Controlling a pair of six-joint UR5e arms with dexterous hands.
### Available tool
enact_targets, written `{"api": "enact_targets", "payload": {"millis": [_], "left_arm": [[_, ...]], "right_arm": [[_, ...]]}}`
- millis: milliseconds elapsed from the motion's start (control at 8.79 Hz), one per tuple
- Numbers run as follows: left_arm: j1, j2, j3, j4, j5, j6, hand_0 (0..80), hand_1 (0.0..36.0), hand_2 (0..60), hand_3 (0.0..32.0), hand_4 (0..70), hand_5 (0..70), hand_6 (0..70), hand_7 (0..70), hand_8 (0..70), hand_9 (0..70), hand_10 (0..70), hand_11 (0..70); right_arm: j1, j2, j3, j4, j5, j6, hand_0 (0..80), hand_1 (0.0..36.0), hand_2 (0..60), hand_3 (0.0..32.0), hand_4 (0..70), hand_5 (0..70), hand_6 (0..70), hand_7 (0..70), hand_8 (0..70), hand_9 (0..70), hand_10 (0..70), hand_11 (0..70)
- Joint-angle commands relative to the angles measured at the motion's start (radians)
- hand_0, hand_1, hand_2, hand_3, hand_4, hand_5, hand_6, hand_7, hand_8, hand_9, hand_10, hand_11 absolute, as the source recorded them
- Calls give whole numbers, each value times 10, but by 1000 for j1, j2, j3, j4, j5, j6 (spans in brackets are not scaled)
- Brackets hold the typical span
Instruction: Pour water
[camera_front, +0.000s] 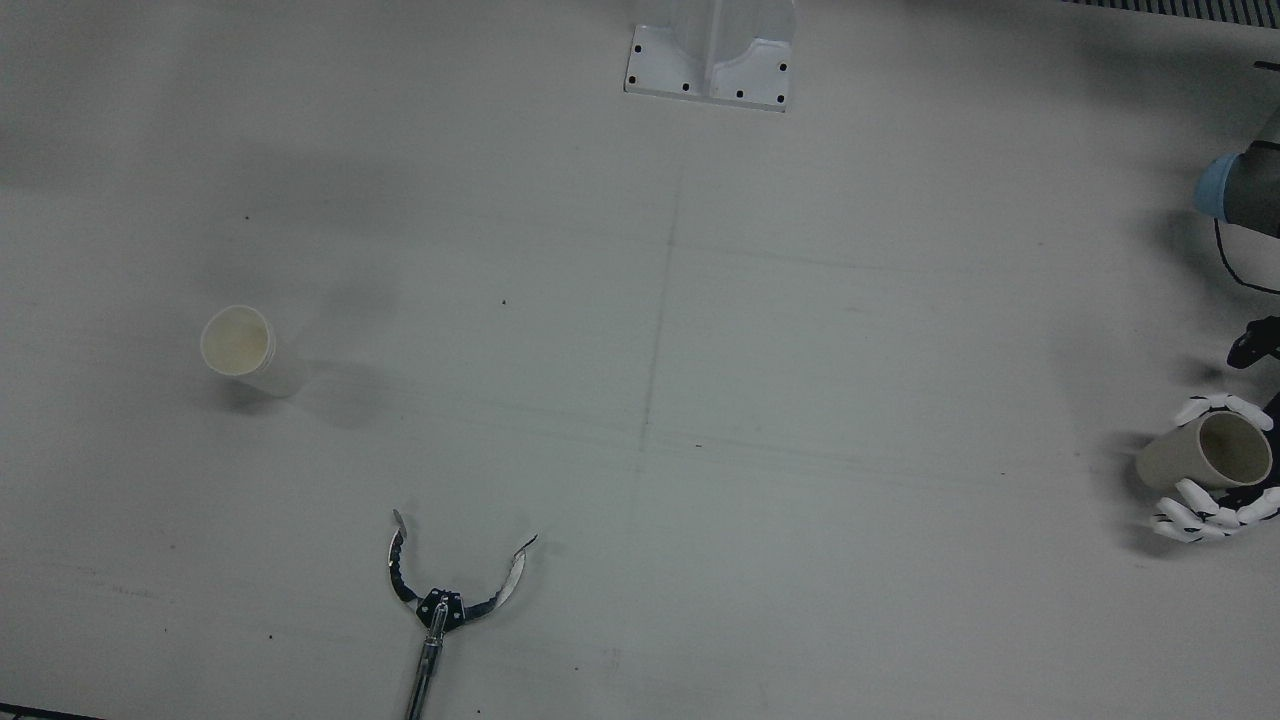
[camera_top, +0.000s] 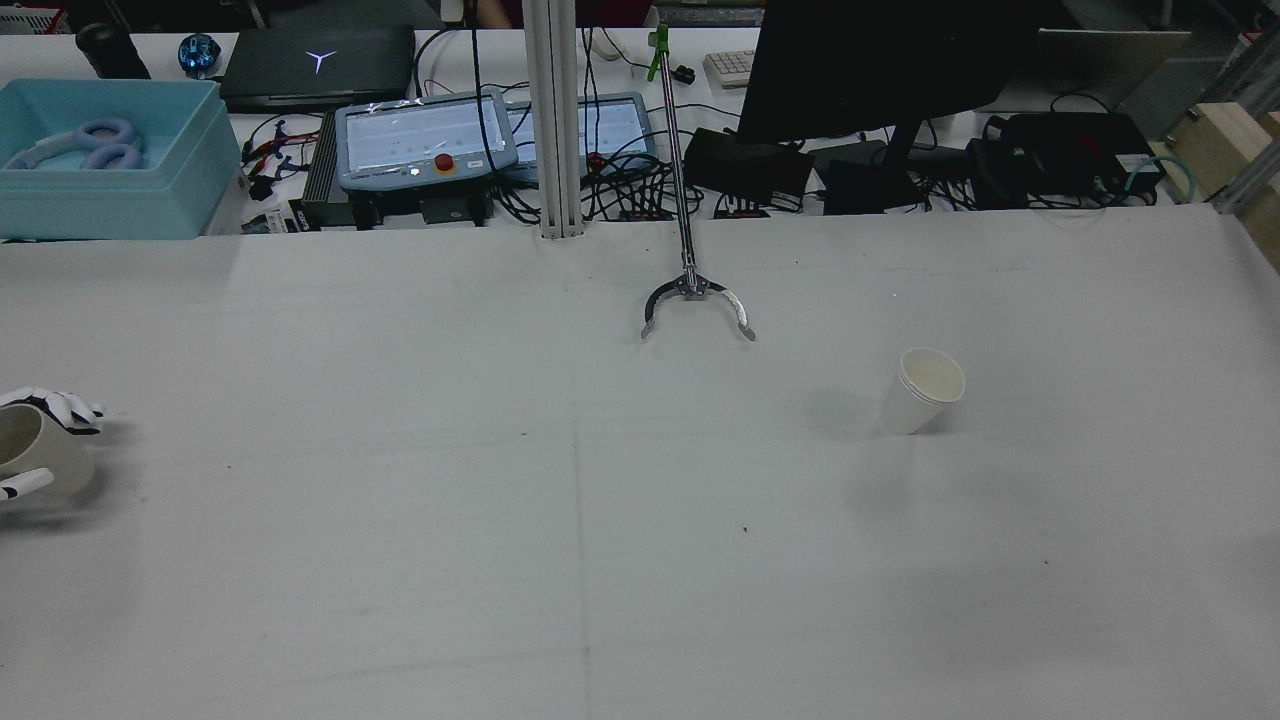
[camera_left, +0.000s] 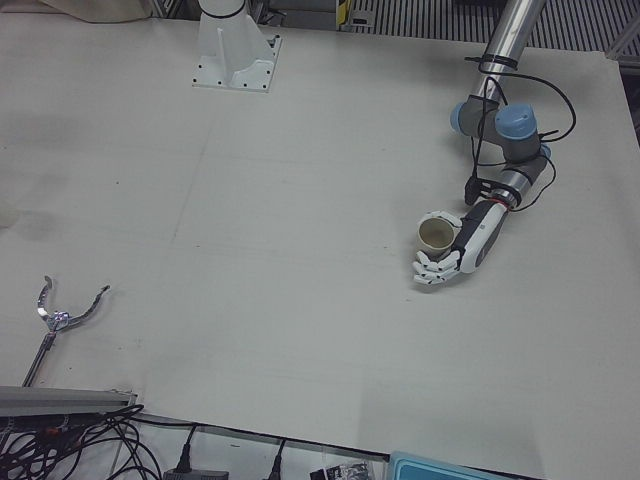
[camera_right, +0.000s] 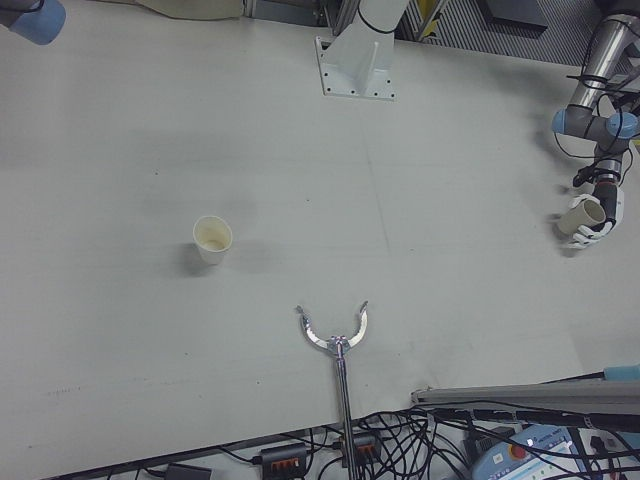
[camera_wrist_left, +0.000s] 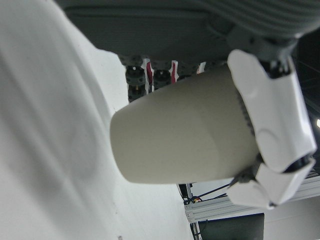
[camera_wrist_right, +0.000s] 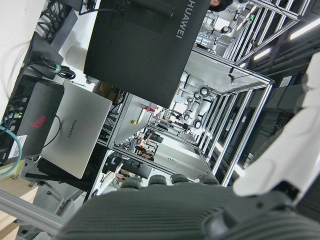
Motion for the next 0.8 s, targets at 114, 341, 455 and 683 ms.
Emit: {"api": "enact_targets", "payload": {"millis": [114, 341, 455, 683], "left_arm": [[-4, 4, -240, 219, 7, -53, 474, 225, 545, 0, 274, 510, 254, 413, 189, 296, 183, 276], [-25, 4, -311, 285, 8, -75, 473, 223, 541, 0, 271, 522, 254, 411, 187, 293, 179, 271], [-40, 4, -335, 313, 10, -89, 473, 224, 539, 0, 269, 526, 253, 411, 185, 292, 179, 271], [-45, 6, -345, 321, 10, -90, 475, 226, 541, 0, 266, 522, 250, 405, 183, 287, 177, 269]], "right_arm": [[-150, 74, 24, -3, 2, -84, 342, 98, 200, 0, 0, 70, 73, 143, 7, 42, 88, 137], [-253, 34, 77, 3, 72, -258, 154, 65, 170, 0, 0, 0, 5, 2, 0, 0, 106, 162], [-284, -39, 123, 64, 148, -329, 159, 70, 167, 0, 0, 0, 0, 0, 0, 0, 128, 196], [-370, -92, 48, 273, 282, -415, 233, 88, 172, 0, 0, 0, 0, 0, 0, 0, 57, 94]]}}
